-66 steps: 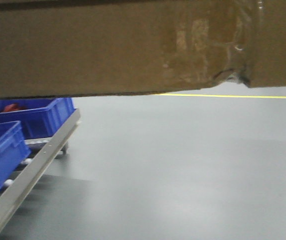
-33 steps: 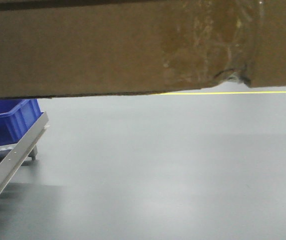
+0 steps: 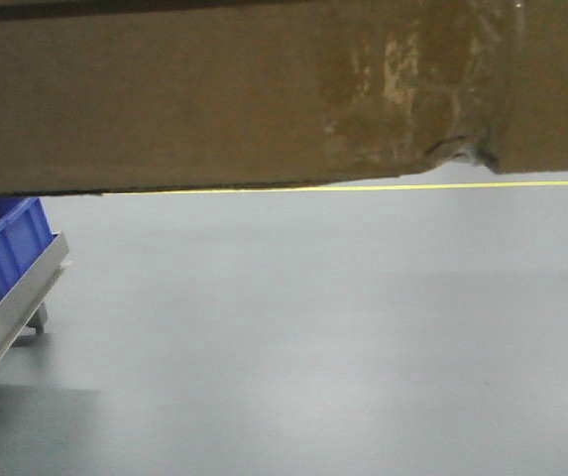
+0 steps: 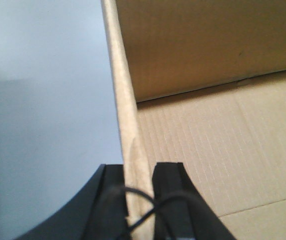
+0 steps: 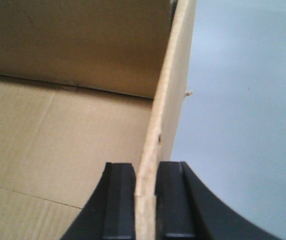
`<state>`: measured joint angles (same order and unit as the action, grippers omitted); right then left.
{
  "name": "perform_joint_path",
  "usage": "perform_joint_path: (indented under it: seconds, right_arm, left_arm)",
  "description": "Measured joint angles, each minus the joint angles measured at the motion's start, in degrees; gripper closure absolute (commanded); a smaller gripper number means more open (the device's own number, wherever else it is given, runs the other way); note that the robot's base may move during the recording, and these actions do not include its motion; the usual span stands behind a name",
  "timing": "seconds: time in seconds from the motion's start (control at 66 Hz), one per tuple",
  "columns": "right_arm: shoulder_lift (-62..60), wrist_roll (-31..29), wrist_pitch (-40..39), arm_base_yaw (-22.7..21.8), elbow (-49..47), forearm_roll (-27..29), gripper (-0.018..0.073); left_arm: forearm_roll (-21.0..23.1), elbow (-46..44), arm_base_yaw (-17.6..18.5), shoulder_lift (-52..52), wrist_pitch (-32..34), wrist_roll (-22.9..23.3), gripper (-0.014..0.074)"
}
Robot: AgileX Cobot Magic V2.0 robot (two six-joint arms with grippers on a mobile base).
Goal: Grab carton from right shelf to conveyor
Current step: 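Hold the carton with both grippers while the base turns and drives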
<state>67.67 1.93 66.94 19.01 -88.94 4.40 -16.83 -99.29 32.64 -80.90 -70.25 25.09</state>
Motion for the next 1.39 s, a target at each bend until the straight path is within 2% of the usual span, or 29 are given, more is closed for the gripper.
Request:
perform_joint_path:
  seconds: [1.395]
  right_arm:
    - [0.0,0.1,-0.3,0.0,0.0,0.1,0.0629]
  left_arm:
    - [-1.9,0.0,0.0,0.0,0.0,0.0,0.0613]
